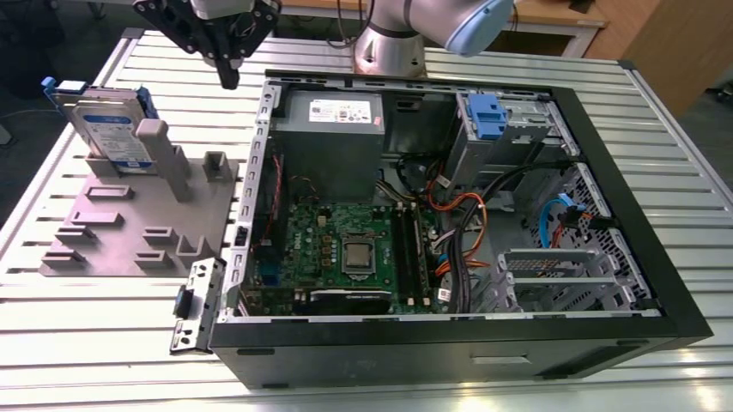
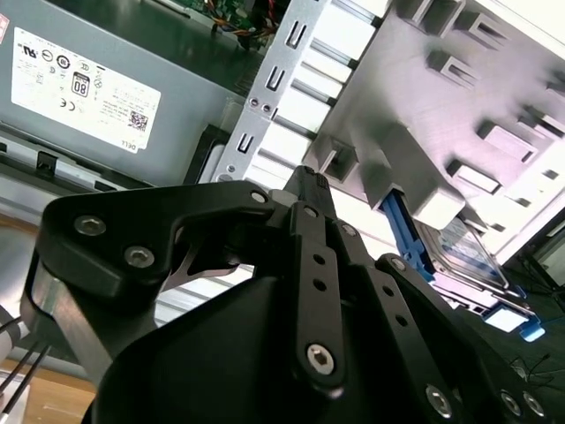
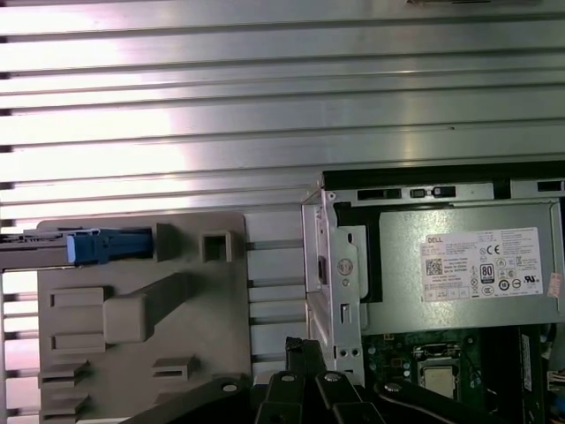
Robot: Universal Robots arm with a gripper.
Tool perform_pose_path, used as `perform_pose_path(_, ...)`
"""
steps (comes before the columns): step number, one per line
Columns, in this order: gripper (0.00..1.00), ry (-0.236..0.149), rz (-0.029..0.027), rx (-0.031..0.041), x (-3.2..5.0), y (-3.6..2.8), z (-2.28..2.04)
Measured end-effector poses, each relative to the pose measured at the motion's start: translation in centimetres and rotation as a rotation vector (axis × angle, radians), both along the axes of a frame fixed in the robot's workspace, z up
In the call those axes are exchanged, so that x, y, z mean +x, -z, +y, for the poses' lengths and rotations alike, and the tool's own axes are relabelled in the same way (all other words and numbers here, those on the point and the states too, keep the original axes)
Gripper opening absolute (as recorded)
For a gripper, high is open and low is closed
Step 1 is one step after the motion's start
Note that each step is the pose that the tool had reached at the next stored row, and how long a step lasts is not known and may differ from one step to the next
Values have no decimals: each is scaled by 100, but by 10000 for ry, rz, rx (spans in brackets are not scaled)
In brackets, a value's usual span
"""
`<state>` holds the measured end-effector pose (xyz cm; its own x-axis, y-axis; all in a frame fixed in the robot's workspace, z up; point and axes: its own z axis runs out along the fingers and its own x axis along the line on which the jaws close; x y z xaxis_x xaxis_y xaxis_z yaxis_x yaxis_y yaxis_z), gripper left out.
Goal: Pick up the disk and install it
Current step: 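Reach for the disk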
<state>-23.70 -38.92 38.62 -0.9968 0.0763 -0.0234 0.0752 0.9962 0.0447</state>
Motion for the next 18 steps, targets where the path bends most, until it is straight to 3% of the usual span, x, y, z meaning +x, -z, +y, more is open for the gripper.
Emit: perform_pose_path(18,11,1,23,0,-76,7,5)
